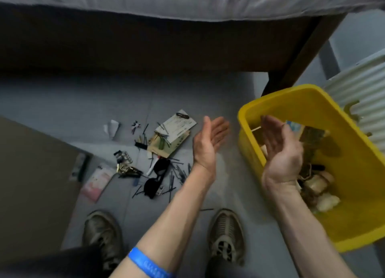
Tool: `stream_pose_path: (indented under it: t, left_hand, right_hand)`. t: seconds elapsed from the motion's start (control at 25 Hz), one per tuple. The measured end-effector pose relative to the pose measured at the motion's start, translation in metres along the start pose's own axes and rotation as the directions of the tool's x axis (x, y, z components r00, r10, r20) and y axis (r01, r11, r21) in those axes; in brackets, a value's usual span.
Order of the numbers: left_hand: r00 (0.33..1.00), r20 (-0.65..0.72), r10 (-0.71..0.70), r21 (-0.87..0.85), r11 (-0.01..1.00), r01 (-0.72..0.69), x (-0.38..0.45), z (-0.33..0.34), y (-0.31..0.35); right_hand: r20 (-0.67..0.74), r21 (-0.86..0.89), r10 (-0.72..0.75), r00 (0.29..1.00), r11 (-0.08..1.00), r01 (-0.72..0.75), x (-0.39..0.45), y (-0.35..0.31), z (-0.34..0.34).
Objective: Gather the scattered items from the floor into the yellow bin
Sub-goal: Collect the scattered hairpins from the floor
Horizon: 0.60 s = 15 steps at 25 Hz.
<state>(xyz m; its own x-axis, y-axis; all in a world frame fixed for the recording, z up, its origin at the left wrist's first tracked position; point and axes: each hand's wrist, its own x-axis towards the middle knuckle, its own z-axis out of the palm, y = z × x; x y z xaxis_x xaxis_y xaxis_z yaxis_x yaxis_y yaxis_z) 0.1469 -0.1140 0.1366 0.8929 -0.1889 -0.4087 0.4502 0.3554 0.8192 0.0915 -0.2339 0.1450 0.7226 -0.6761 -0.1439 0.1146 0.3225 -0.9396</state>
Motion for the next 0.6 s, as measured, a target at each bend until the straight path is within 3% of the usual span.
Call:
stream_pose_path:
  t: [0.08, 0.16, 0.28, 0.4, 0.48, 0.6]
  left_hand:
    - [0.972, -0.237, -0.008, 0.092, 0.995, 0.031, -0.007, -0.057, -0.015]
    - [0.895, -0.445, -0.041, 0.226, 0.962, 0.156, -0.018, -0.119, -0.036]
    - [0.82, -0.571, -0.02, 0.48, 0.803, 0.354, -0.032, -0.19, -0.063]
    - [0.841, -0.514, 0.17, 0.723, 0.614, 0.318, -0.03, -0.227, -0.075]
    - [0.859, -0.43, 0.279, 0.822, 0.514, 0.245, -0.027, -0.235, -0.077]
    - [0.948, -0.259, 0.183, 0.915, 0.361, 0.181, -0.022, -0.23, -0.086]
  right_hand:
    - [0.156, -0.121, 0.086, 0.984, 0.99, -0.067, -0.025, 0.032, 0.014]
    - [0.259, -0.355, 0.243, 0.935, 0.924, -0.142, -0.052, 0.07, 0.022]
    - [0.336, -0.729, 0.476, 0.813, 0.677, -0.096, -0.076, 0.126, 0.017]
    - [0.335, -0.897, 0.544, 0.769, 0.434, 0.084, -0.086, 0.163, 0.01]
    - [0.321, -0.934, 0.478, 0.818, 0.302, 0.19, -0.085, 0.18, 0.016]
    - [0.267, -0.963, 0.397, 0.878, 0.075, 0.259, -0.073, 0.204, 0.04]
